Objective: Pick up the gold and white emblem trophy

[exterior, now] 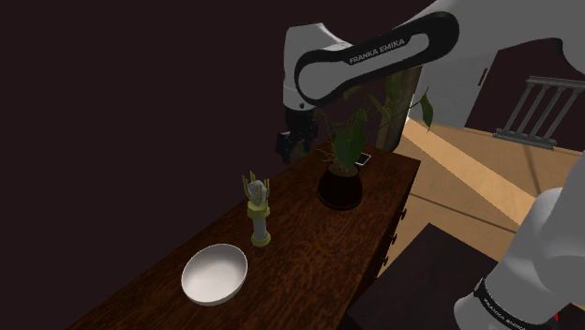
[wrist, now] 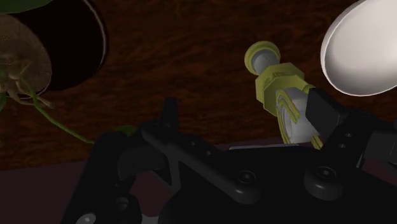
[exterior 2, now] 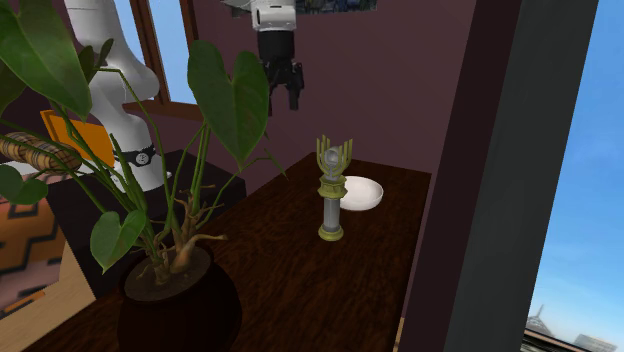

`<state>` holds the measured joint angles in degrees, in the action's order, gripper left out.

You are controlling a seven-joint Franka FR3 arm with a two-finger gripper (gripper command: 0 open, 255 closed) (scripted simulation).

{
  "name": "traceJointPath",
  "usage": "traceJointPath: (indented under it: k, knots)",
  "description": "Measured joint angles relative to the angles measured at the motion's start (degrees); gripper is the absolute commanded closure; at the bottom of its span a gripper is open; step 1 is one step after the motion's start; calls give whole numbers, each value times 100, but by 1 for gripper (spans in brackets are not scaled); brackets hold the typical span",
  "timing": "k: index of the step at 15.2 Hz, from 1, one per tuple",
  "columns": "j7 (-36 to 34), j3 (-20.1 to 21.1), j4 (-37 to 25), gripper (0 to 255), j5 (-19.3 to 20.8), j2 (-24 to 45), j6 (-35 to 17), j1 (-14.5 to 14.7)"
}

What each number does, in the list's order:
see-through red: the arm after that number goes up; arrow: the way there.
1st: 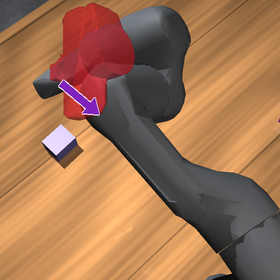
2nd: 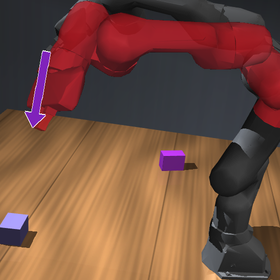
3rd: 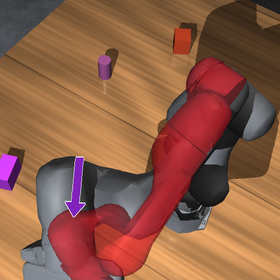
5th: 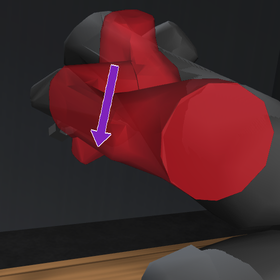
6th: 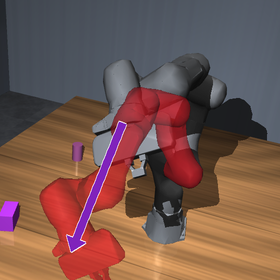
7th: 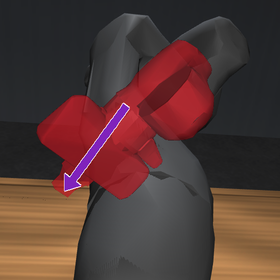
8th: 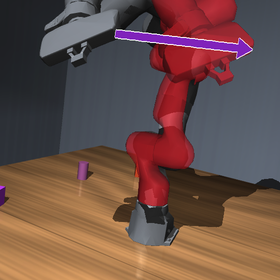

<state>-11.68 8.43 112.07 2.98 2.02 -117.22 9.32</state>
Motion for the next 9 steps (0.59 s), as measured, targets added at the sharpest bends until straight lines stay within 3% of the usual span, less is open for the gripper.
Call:
traceJointPath:
  k: [9]
  knots:
    - [-227,197,-1876,0,404,1935,9,412]
